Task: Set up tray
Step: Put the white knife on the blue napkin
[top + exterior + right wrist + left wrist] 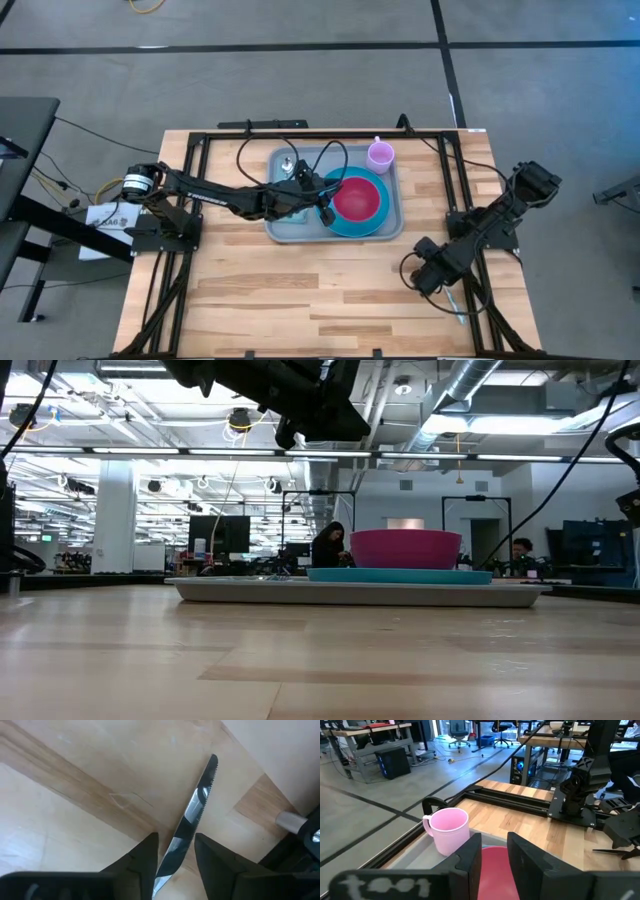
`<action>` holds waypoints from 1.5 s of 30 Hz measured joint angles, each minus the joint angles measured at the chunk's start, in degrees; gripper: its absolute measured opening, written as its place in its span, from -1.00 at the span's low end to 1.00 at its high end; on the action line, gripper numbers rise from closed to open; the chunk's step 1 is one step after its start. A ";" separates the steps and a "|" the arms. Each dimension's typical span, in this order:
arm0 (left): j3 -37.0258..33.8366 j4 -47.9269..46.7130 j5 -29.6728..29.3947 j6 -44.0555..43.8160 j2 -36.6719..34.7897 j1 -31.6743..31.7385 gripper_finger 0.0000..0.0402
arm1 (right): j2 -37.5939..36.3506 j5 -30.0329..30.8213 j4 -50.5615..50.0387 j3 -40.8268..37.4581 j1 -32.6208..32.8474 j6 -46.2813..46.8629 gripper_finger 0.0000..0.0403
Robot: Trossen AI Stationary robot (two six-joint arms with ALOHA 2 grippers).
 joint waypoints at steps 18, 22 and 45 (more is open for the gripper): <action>0.00 -0.09 0.52 0.55 -0.01 0.00 -0.59 | 0.60 2.17 1.93 2.05 2.38 2.62 -0.97; -0.02 -0.10 0.52 0.50 -0.01 0.00 -0.59 | 0.78 4.12 7.84 6.04 1.57 -0.09 -0.98; -0.02 -0.46 0.55 0.15 0.01 0.00 -0.59 | 0.53 11.82 12.27 9.60 0.07 -5.60 -0.94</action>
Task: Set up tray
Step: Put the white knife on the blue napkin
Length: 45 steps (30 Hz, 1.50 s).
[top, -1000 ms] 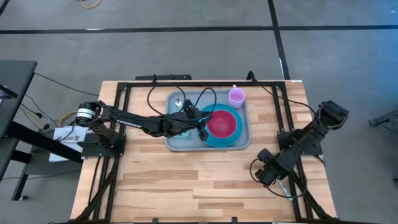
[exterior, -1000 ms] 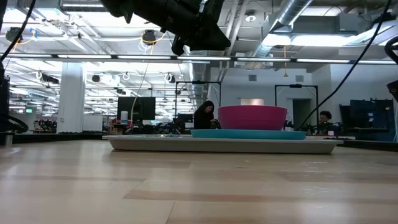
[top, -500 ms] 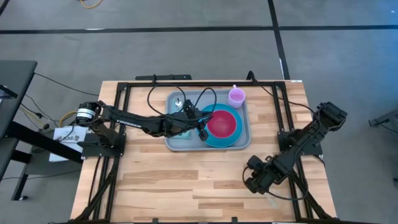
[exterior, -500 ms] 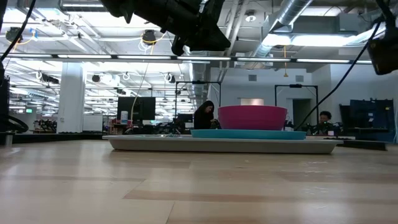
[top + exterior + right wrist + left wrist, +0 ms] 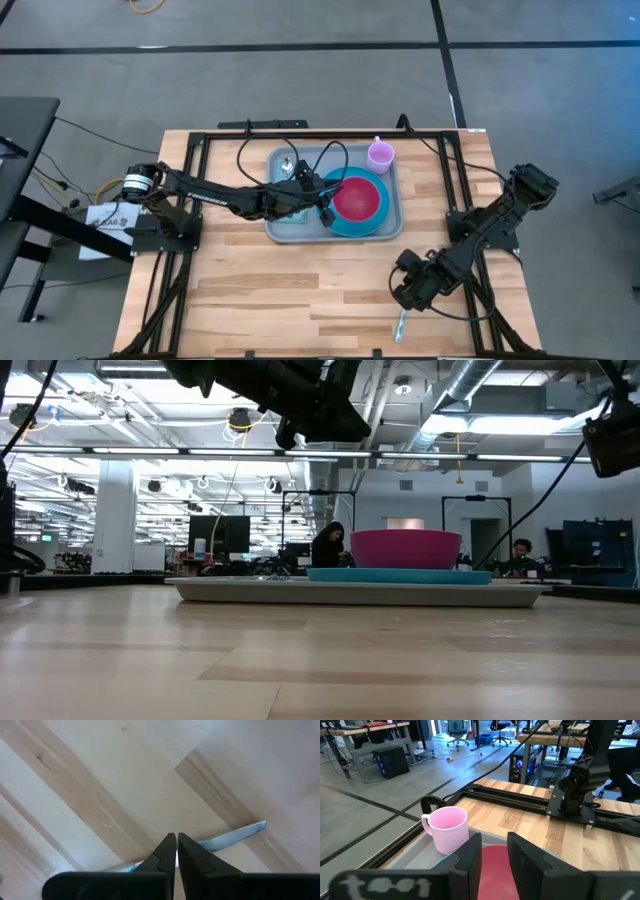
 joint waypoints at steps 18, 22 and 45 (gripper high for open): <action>0.00 -0.42 0.05 0.00 0.00 -0.02 -0.59 | 1.37 -9.91 9.62 0.13 1.61 13.14 -0.43; 0.00 -0.50 0.07 0.00 0.00 -0.02 -0.59 | 3.71 -10.53 9.72 0.13 2.27 16.95 -0.35; 0.00 -0.64 1.14 -0.31 0.00 -0.02 -0.59 | 9.53 -9.24 11.13 0.39 0.43 24.23 -0.32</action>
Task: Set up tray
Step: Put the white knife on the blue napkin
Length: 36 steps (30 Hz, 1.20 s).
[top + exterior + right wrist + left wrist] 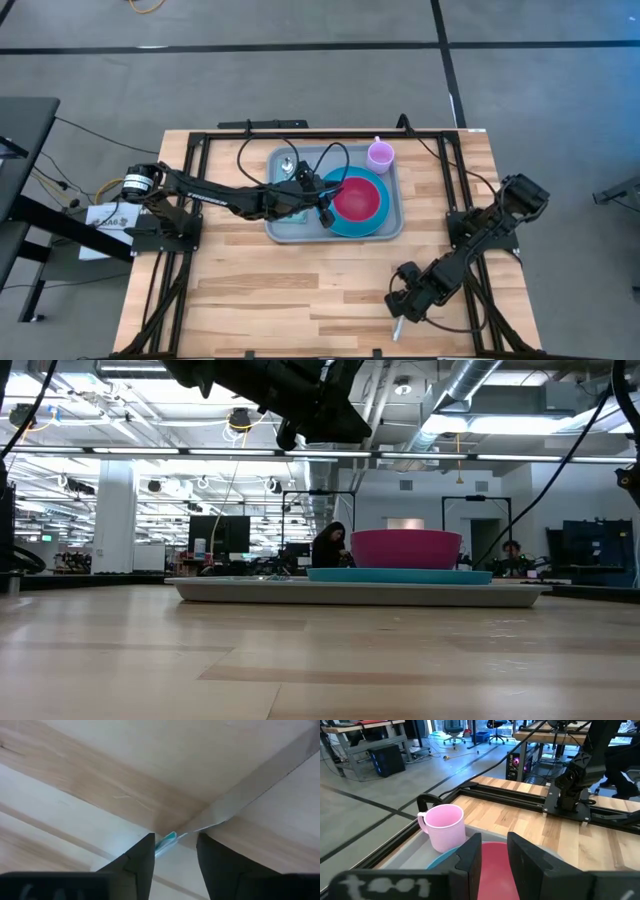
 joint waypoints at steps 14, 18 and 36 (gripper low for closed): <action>0.00 -0.32 -0.02 0.02 0.02 0.00 -0.59 | -0.37 6.41 2.23 -0.11 0.19 -0.60 -0.47; 0.00 -0.30 -0.02 0.02 0.02 0.00 -0.59 | -0.32 8.71 2.65 -0.11 0.16 -0.61 -0.46; 0.00 -0.55 -0.07 0.05 0.02 0.00 -0.59 | 1.64 9.80 1.14 0.05 -0.25 -3.78 -0.79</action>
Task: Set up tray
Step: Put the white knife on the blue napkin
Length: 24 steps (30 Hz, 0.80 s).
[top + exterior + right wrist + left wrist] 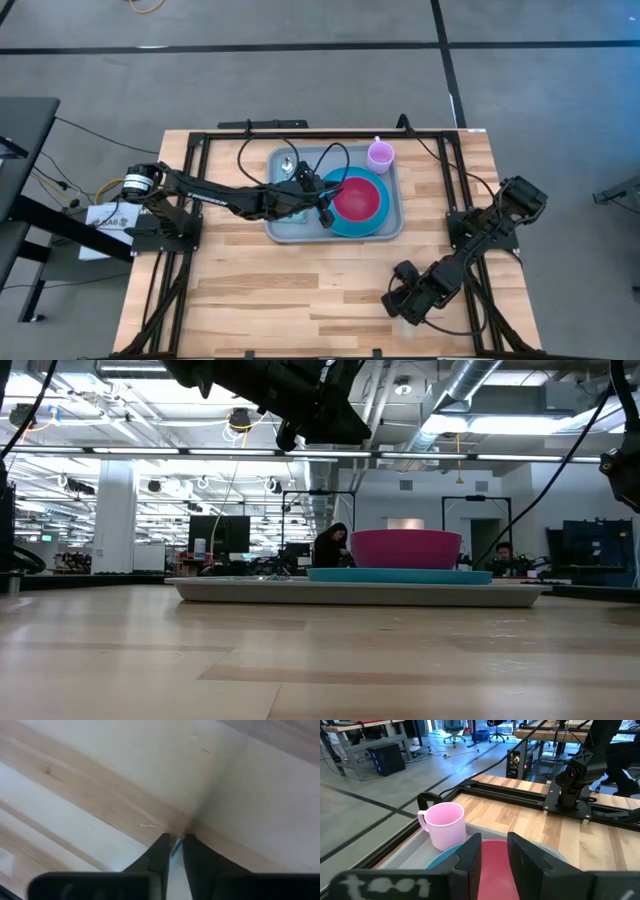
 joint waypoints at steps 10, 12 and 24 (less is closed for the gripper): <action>0.00 0.45 -0.06 -0.13 -0.85 -1.12 -0.59 | 0.27 1.50 -0.27 3.04 -0.15 -10.64 -0.95; -0.09 -0.48 -0.08 -0.10 -2.15 -2.02 -0.59 | 0.53 1.72 -0.28 4.29 -0.18 -13.20 -0.98; -0.02 -15.70 -17.55 2.37 -12.39 -14.41 -0.59 | 0.39 10.13 0.80 12.37 -4.44 -26.02 -1.00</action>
